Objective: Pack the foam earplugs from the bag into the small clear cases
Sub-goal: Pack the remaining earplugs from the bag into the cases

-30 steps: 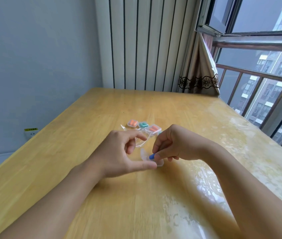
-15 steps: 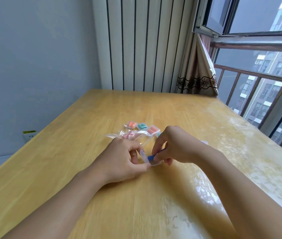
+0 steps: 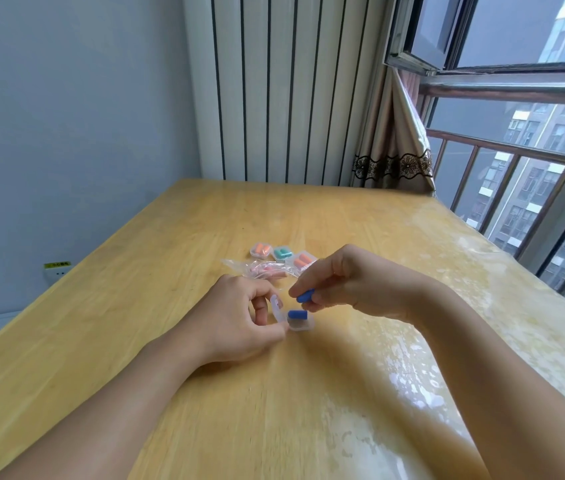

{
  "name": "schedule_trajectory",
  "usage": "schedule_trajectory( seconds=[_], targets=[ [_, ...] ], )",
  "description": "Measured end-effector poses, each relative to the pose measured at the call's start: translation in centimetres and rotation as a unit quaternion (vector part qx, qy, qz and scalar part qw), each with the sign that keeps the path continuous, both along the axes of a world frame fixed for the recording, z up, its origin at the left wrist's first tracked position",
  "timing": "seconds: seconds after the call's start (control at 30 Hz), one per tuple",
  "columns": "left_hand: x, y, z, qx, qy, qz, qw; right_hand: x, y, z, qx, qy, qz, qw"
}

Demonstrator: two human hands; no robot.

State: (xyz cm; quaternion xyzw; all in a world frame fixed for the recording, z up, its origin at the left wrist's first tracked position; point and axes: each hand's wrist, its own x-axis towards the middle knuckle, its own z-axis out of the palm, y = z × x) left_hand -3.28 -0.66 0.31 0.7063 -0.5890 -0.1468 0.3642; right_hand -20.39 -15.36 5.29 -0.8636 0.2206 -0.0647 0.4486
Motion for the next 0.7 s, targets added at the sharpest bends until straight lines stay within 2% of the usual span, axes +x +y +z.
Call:
schedule_trajectory(
  seconds=[0.07,0.2,0.3,0.5,0.7],
  targets=[
    [0.1,0.0,-0.1,-0.002,0.001,-0.001,1.000,0.2,0.0,-0.2,0.021,-0.008,0.004,1.000],
    [0.1,0.0,-0.1,-0.005,0.004,-0.006,1.000,0.8,0.4,-0.6,-0.056,0.007,0.020,0.998],
    [0.2,-0.1,-0.2,-0.002,0.005,0.002,1.000,0.9,0.5,-0.9,-0.064,0.033,0.019,0.997],
    [0.2,-0.1,-0.3,0.001,0.002,0.003,1.000,1.2,0.2,-1.5,-0.143,0.049,-0.012,0.988],
    [0.2,-0.1,-0.4,0.002,0.003,-0.002,1.000,1.0,0.4,-1.5,-0.106,0.046,-0.013,0.993]
  ],
)
